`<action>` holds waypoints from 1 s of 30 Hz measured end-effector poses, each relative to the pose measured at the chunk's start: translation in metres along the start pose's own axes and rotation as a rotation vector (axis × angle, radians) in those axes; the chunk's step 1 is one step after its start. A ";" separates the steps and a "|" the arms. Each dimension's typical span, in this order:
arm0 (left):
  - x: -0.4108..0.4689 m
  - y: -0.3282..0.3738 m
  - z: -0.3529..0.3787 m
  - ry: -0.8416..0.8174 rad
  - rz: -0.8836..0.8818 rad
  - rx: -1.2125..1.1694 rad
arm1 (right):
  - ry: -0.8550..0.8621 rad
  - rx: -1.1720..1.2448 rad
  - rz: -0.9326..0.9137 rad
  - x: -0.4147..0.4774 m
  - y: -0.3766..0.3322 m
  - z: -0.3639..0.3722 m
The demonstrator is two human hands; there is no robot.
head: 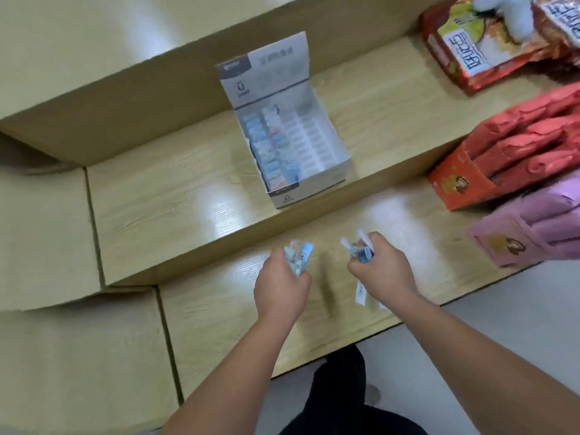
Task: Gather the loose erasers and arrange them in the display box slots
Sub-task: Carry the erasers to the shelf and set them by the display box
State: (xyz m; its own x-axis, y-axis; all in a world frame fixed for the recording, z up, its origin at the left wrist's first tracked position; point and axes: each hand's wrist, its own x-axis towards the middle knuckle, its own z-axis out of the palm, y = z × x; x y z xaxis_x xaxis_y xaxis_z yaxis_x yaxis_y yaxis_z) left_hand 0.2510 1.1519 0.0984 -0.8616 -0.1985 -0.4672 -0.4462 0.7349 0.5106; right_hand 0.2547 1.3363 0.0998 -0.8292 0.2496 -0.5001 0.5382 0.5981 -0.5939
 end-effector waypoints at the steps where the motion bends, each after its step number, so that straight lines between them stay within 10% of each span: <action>1: 0.009 0.001 0.007 0.004 -0.014 0.002 | -0.007 -0.052 -0.026 0.013 0.002 0.003; 20: 0.070 0.010 0.084 0.273 -0.054 0.261 | -0.026 -0.628 -0.290 0.108 0.005 0.035; 30: 0.054 -0.015 0.070 0.175 0.030 -0.061 | -0.094 -0.323 -0.341 0.103 0.021 0.006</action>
State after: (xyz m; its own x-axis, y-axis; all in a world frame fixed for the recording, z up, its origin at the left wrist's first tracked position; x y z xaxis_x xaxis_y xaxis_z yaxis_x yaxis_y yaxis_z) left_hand 0.2285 1.1752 0.0152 -0.9015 -0.2906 -0.3208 -0.4286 0.7026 0.5680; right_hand 0.1816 1.3699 0.0321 -0.9252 -0.0634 -0.3742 0.1506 0.8437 -0.5152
